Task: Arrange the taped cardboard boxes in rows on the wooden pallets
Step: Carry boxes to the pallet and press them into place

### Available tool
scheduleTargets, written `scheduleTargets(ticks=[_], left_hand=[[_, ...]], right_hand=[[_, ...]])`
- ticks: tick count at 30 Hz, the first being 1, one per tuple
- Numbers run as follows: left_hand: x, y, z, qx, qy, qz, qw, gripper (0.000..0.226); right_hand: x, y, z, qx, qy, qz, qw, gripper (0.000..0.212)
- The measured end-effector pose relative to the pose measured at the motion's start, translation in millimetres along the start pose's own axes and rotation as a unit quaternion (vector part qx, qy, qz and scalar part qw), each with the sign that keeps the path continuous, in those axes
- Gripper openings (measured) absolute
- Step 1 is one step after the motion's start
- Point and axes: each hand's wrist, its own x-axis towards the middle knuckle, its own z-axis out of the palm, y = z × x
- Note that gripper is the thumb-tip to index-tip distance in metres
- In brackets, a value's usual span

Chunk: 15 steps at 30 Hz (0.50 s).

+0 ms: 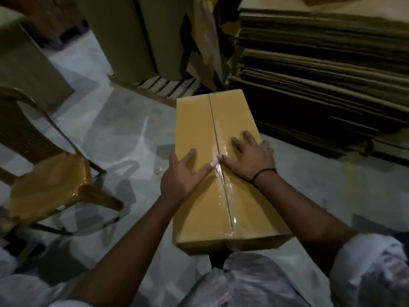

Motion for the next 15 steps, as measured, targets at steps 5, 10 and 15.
scheduleTargets(ticks=[5,10,15], left_hand=[[-94,43,18,0.007,0.021,0.056,0.998,0.099],[-163,100,49,0.033,0.013,0.128,0.991,0.099],[-217,161,97,0.087,-0.031,0.229,0.969,0.099]], right_hand=[[-102,52,-37,-0.038,0.015,0.025,0.999,0.088],[-186,122,-66,-0.036,0.053,0.091,0.994,0.087],[-273,199,-76,-0.005,0.076,0.184,0.98,0.086]])
